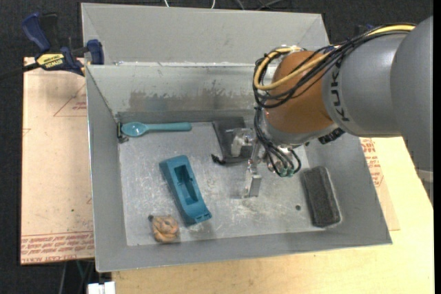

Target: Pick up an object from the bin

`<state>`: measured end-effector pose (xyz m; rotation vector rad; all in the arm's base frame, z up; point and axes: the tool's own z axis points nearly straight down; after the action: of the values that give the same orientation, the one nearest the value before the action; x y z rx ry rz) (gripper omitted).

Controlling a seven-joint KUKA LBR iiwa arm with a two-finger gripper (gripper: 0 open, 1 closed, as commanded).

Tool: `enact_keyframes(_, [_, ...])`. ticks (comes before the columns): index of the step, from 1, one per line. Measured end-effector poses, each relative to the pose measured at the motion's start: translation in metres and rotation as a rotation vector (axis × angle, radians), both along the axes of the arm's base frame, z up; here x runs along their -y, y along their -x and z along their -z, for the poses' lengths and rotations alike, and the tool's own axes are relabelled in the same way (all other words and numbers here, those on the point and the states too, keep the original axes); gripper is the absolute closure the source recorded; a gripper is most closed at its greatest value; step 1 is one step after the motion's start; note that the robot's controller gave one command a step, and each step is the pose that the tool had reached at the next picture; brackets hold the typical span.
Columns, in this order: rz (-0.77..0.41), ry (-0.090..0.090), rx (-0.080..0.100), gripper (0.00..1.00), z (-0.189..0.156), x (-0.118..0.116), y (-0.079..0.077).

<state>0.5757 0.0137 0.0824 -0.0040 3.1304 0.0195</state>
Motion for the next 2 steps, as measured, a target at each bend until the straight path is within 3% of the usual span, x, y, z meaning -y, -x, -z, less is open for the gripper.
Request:
enact_keyframes(1, [0.033,-0.001,0.002,1.0,0.0012,-0.0059,-0.0026])
enact_keyframes(2, [0.034,-0.001,0.002,1.0,0.0011,-0.0059,-0.0026])
